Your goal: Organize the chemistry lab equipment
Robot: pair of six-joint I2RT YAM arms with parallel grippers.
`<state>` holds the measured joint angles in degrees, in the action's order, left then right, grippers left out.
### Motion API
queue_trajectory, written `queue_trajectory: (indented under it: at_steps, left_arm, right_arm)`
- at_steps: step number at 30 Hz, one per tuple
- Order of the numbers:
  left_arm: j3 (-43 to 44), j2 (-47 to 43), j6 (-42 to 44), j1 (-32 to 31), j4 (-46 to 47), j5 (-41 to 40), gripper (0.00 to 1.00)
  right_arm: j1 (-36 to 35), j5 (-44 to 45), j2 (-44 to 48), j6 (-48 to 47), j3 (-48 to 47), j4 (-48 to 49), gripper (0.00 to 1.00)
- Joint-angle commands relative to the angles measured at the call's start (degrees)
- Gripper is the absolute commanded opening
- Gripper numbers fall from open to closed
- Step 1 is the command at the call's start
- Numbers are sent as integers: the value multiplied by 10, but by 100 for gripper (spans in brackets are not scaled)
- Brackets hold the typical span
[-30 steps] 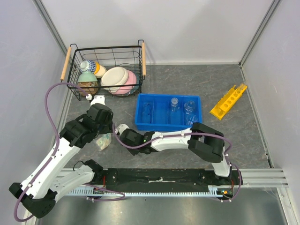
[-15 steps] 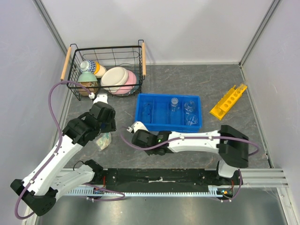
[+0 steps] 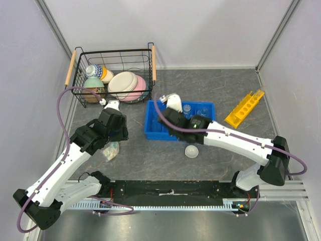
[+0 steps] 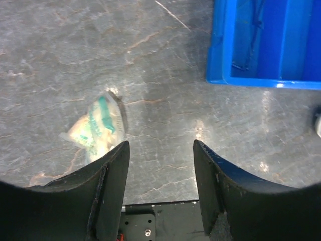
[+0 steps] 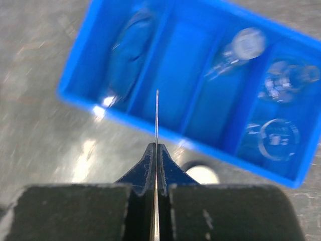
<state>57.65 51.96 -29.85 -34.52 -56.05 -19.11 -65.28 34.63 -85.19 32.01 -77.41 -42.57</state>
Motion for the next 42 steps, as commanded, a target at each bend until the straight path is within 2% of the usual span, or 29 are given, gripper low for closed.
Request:
queue_trajectory:
  at_steps: [1, 5, 11, 15, 35, 42]
  left_arm:
    - [-3, 1, 27, -2, 43, 61, 61]
    - [-3, 4, 37, -2, 59, 115, 61]
    - [-10, -14, 40, -3, 85, 183, 60]
    - [-15, -23, 41, -3, 96, 232, 60]
    - [-43, -42, 66, -3, 109, 260, 60]
    - [-45, -38, 70, -3, 108, 257, 60]
  right_arm:
    - [101, -23, -19, -3, -33, 5, 0]
    - [181, -67, -73, -6, -85, 22, 0]
    - [226, -132, -171, -4, -167, 36, 0]
    - [229, -146, -229, 6, -196, 36, 0]
    - [250, -149, -344, 42, -186, 65, 0]
    - [252, -157, -351, 45, -166, 74, 0]
